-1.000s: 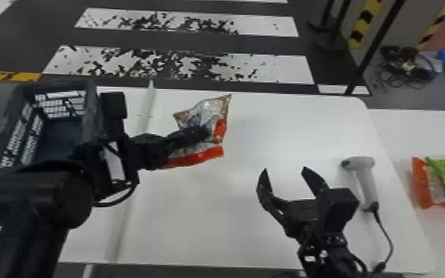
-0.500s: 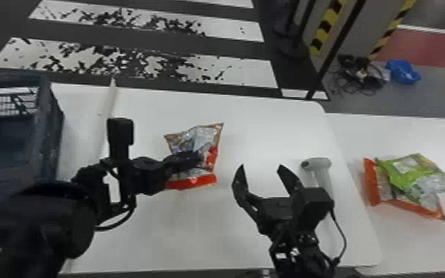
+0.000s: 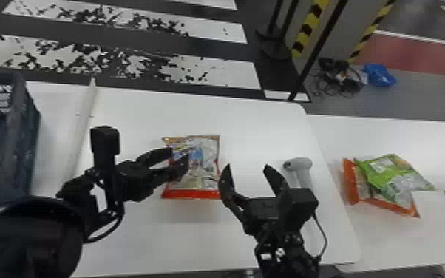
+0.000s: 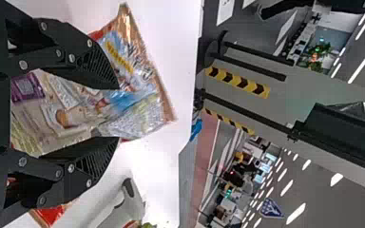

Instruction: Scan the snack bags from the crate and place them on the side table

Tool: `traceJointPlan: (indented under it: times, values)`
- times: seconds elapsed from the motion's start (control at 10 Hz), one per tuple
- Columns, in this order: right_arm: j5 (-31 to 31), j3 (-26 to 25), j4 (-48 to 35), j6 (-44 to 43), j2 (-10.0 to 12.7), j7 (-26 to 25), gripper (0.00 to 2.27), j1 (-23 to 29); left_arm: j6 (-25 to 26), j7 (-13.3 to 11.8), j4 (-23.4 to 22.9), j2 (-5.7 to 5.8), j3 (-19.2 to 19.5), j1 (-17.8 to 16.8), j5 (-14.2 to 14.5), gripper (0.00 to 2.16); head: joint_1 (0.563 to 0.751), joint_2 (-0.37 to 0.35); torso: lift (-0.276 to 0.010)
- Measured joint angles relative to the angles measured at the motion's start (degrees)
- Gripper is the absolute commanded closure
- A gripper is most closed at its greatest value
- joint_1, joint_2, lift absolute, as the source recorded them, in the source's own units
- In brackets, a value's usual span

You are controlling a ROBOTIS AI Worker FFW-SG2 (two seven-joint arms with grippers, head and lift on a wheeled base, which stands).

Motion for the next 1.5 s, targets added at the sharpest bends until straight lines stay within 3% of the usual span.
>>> traceJointPlan:
  times: [0.3, 0.5, 0.6, 0.8, 0.9, 1.0, 1.3, 1.5]
  values:
    - [0.0, 0.05, -0.15, 0.15, 0.07, 0.0, 0.06, 0.03, -0.48, 0.12, -7.32, 0.97, 4.29, 4.08, -0.82, 0.03, 0.695, -0.183, -0.081]
    - [0.0, 0.2, -0.3, 0.15, 0.07, 0.0, 0.08, -0.08, -2.37, 1.72, -16.55, 2.14, 9.43, 10.11, -4.98, 0.04, 0.695, -0.121, -0.081]
    - [0.0, 0.31, -0.32, 0.16, 0.03, 0.06, 0.15, -0.2, -2.99, 1.8, -20.6, 2.47, 12.64, 13.12, -5.03, 0.04, 0.695, -0.083, -0.081]
    - [0.07, 0.56, -0.48, 0.05, -0.02, 1.78, 0.55, -0.38, -6.36, 3.53, -26.22, 2.78, 18.18, 17.9, -4.81, 0.04, 0.695, 0.004, -0.081]
    - [0.17, 0.7, -0.59, 0.0, -0.07, 3.06, 0.86, -0.61, -8.82, 3.83, -27.49, 2.94, 20.9, 19.72, -4.17, 0.04, 0.695, 0.026, -0.081]
    - [0.36, 0.97, -0.65, 0.0, -0.09, 3.93, 1.45, -0.91, -11.25, 3.79, -27.86, 3.08, 22.98, 20.99, -3.38, 0.04, 0.695, 0.065, -0.081]
    - [1.5, 2.35, -0.67, 4.61, -0.16, 4.15, 2.2, -2.75, -24.78, 3.66, -27.7, 3.18, 28.58, 25.42, -1.78, 0.04, 0.695, 0.157, -0.081]
    - [2.71, 2.83, -0.64, 10.44, -0.31, 4.4, 2.24, -4.76, -27.99, 4.64, -27.58, 3.12, 30.76, 27.07, -0.51, 0.05, 0.695, 0.205, -0.081]
